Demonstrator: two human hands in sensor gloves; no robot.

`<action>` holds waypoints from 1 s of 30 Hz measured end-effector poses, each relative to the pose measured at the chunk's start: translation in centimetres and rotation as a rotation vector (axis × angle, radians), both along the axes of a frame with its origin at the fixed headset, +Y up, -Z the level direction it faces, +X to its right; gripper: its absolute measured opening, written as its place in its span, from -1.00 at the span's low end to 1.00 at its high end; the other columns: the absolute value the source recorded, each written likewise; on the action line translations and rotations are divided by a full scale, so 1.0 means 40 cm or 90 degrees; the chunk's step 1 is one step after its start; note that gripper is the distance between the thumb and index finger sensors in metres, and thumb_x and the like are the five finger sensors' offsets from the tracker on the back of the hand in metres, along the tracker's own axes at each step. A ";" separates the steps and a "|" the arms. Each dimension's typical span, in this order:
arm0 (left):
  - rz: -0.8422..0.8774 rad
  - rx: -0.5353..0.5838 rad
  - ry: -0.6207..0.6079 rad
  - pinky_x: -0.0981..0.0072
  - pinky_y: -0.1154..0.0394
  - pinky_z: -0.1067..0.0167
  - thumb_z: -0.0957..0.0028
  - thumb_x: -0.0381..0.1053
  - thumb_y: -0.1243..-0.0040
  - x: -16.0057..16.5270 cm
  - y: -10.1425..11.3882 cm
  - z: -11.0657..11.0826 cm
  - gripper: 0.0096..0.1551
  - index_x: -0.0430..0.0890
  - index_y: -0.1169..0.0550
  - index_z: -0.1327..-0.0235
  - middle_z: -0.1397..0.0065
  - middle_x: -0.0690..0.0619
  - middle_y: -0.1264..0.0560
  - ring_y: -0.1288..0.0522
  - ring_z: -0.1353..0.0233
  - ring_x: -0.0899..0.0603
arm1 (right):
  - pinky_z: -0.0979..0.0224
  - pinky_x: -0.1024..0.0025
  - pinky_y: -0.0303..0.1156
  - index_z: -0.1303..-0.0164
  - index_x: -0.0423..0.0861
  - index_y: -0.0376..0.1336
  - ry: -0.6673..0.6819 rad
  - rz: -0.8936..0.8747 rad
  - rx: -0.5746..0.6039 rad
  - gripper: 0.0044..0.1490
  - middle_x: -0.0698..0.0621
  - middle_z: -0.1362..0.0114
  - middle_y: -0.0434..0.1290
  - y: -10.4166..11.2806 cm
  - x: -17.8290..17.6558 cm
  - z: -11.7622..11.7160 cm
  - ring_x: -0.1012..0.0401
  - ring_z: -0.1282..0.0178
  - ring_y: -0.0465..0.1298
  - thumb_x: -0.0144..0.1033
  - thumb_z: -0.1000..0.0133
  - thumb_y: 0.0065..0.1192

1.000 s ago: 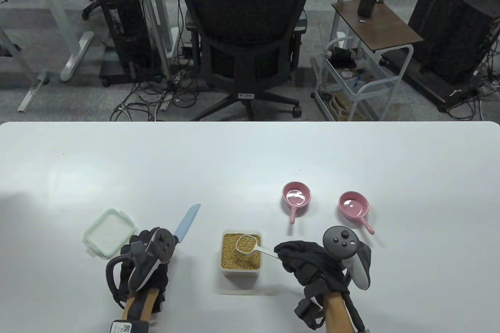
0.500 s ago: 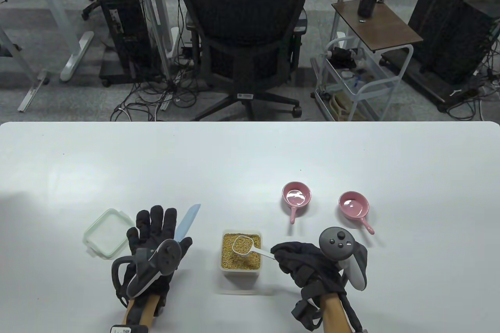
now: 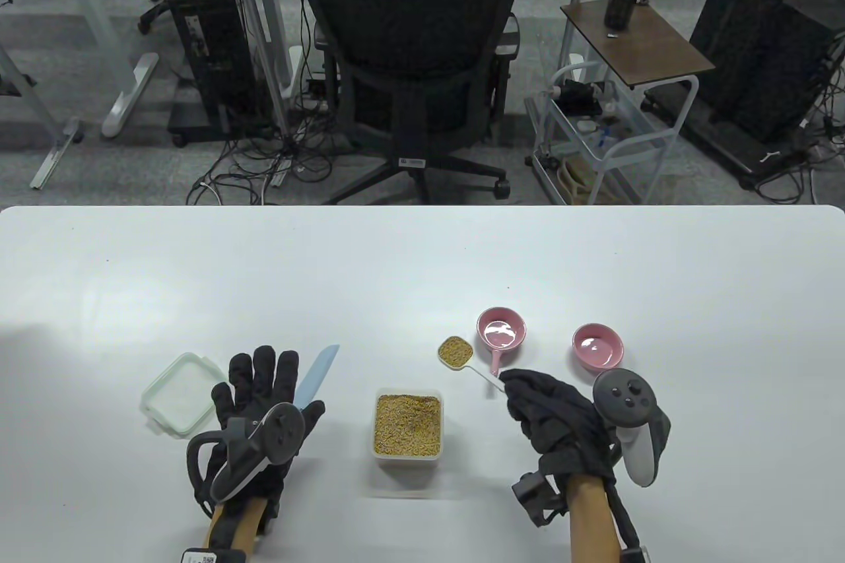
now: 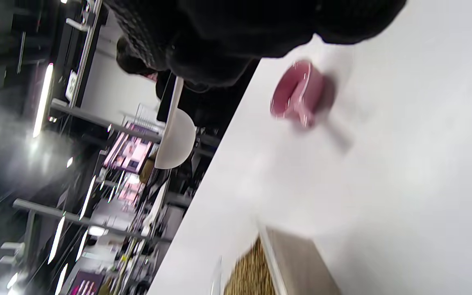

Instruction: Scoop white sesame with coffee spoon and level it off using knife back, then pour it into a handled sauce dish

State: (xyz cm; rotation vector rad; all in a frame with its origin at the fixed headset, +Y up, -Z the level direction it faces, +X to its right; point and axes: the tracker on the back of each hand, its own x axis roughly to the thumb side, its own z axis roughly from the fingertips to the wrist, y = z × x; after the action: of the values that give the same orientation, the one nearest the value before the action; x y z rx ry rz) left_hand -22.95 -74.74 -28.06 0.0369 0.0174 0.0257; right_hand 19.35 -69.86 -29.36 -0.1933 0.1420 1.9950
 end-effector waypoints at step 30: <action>-0.004 -0.013 -0.001 -0.40 0.05 -0.53 -0.14 0.50 0.22 -0.008 0.004 -0.005 0.00 0.15 0.06 -0.80 -0.88 -0.06 0.08 0.19 -0.75 -0.37 | -0.26 0.03 0.46 -0.37 0.15 0.45 -0.157 0.567 0.016 -0.55 -0.06 -0.29 0.53 -0.025 -0.077 -0.127 0.14 0.03 0.57 -0.19 -0.25 0.37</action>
State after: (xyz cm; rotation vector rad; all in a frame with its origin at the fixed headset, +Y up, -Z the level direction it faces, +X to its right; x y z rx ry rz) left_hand -23.29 -74.57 -28.24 0.0162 0.0157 0.0187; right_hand 16.27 -70.86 -34.43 -0.5570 -0.1604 2.8256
